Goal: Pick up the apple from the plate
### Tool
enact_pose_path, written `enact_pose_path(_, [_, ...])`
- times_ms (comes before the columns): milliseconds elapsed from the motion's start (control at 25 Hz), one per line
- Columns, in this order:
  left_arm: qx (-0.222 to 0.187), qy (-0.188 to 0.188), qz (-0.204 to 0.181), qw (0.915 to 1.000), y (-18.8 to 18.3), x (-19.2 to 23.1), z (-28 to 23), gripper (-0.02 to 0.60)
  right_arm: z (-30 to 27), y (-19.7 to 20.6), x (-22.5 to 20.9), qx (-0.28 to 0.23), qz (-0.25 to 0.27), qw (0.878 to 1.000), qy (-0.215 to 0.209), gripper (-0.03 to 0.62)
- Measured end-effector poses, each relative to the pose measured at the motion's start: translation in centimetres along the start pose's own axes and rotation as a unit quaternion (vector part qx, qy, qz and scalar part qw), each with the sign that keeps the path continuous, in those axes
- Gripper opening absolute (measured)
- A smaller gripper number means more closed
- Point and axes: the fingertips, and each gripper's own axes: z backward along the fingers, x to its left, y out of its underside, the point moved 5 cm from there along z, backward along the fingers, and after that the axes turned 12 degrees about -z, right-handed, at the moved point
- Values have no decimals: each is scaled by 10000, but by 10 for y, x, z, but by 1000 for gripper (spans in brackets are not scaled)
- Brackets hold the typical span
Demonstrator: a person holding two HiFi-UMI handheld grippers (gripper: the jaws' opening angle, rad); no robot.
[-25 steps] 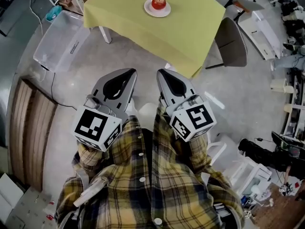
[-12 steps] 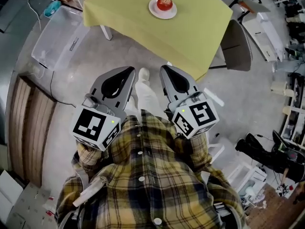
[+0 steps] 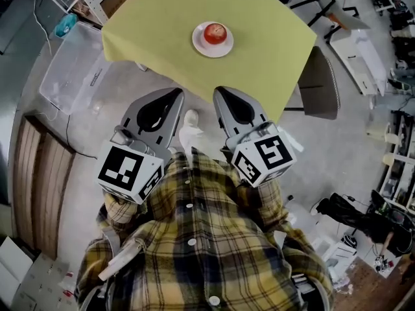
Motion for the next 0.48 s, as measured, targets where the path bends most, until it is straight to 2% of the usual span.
enact_pose_path(200, [-54, -1, -30, 10000, -18, 20, -52, 6, -22, -33, -42, -34, 45, 10000, 11, -5])
enact_pose_path(480, [-79, 63, -60, 9999, -31, 31, -101, 6, -36, -57, -84, -41, 63, 9999, 91, -5])
